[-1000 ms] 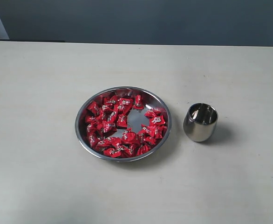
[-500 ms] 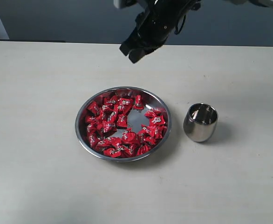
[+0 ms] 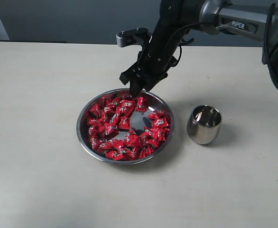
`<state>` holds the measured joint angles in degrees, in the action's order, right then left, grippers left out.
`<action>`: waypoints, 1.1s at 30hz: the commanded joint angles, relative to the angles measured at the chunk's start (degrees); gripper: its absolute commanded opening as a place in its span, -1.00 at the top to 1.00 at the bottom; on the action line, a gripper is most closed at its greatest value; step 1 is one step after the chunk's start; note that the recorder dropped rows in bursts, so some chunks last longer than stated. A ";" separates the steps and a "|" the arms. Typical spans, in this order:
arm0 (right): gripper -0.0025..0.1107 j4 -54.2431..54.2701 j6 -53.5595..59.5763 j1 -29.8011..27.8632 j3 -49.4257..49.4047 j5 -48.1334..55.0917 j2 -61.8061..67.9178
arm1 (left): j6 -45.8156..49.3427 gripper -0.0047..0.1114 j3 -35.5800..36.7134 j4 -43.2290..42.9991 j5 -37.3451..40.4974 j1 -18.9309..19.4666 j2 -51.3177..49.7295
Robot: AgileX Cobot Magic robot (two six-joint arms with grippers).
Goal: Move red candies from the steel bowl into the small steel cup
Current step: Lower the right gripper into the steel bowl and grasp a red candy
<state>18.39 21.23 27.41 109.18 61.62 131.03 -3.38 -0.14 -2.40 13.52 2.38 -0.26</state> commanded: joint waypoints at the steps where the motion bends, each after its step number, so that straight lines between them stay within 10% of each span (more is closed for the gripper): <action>1: 0.10 -0.36 -1.85 0.01 0.30 -0.24 -0.15 | -0.13 0.91 0.14 -0.02 -0.23 -0.35 0.26; 33: 0.39 0.10 -4.33 0.01 0.17 -1.81 3.82 | -0.13 0.91 0.14 -0.02 -0.23 -0.35 0.26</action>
<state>18.50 16.97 27.41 109.18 59.12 134.85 -3.38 -0.14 -2.40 13.52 2.38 -0.26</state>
